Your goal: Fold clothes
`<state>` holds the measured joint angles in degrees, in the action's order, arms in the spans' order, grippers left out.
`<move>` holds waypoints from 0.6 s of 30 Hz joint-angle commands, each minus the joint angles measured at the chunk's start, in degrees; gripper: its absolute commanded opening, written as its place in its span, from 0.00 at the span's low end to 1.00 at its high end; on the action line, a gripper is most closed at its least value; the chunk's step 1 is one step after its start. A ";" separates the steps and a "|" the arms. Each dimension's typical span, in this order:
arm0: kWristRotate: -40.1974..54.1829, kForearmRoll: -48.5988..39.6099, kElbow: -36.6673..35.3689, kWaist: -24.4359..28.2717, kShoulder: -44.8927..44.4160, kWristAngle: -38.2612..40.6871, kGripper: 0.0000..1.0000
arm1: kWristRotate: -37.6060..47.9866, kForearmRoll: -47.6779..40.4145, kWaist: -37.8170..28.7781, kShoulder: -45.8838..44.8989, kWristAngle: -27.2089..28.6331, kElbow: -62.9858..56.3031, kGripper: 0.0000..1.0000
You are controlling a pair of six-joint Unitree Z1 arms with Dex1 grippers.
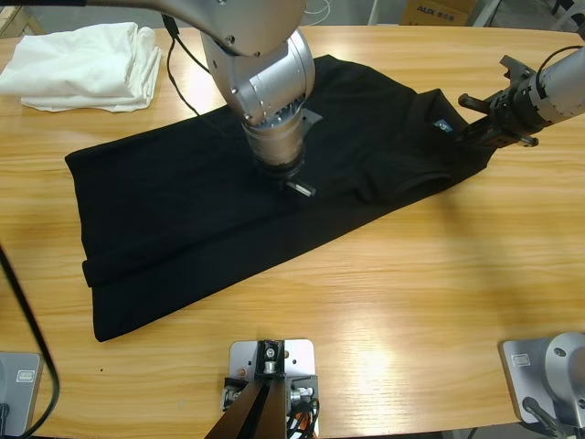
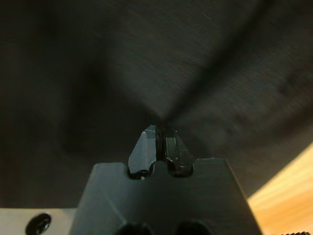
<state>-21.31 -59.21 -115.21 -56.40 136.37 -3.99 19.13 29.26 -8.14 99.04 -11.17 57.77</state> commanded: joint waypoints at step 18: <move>5.54 -5.75 -4.75 -5.07 6.94 3.73 0.00 | -1.21 0.36 0.49 1.16 -1.22 -0.64 0.00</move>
<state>-17.47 -64.94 -118.53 -61.62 137.01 -0.69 18.97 29.26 -8.14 99.03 -11.20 57.77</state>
